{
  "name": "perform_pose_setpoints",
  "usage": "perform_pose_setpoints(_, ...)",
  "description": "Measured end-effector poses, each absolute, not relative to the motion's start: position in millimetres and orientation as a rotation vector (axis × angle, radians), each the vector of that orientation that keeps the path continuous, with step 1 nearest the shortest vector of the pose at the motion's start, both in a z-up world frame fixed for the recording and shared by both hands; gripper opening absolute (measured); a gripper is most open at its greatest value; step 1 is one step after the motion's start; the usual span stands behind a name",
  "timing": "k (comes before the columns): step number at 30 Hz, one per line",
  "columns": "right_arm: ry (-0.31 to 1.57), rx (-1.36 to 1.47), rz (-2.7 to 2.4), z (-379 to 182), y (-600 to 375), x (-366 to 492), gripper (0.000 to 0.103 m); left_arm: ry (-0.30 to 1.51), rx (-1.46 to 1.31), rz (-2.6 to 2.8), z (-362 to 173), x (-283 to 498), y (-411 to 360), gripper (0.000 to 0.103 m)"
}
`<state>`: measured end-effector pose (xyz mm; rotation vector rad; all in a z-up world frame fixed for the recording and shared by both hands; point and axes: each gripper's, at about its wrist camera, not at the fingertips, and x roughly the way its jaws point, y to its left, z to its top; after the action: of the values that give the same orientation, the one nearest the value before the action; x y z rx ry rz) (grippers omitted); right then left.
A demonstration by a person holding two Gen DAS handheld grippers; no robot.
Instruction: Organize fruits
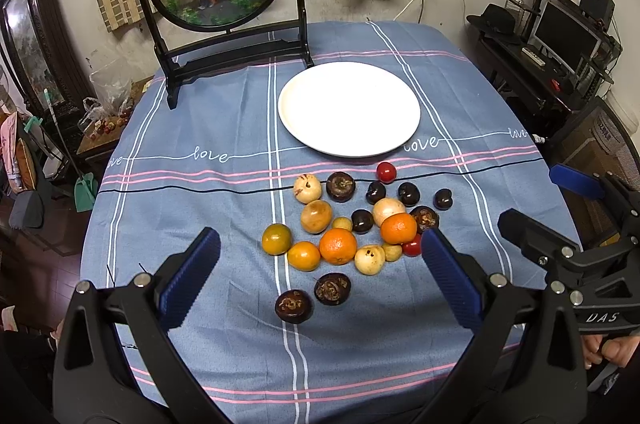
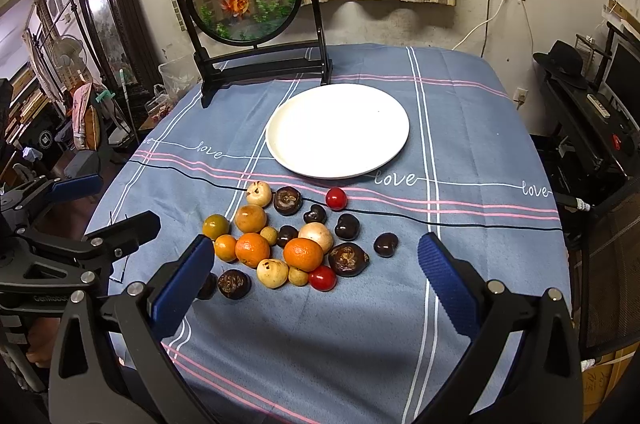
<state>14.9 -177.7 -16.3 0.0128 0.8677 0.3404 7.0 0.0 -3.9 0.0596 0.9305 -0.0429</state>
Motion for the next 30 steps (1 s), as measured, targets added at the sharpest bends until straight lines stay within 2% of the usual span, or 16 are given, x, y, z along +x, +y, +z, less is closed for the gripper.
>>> perform_pose_setpoints(30,0.887,0.012,0.354,-22.0,-175.7,21.5,0.102,0.961,0.051,-0.048,-13.0,14.5,2.5,0.101)
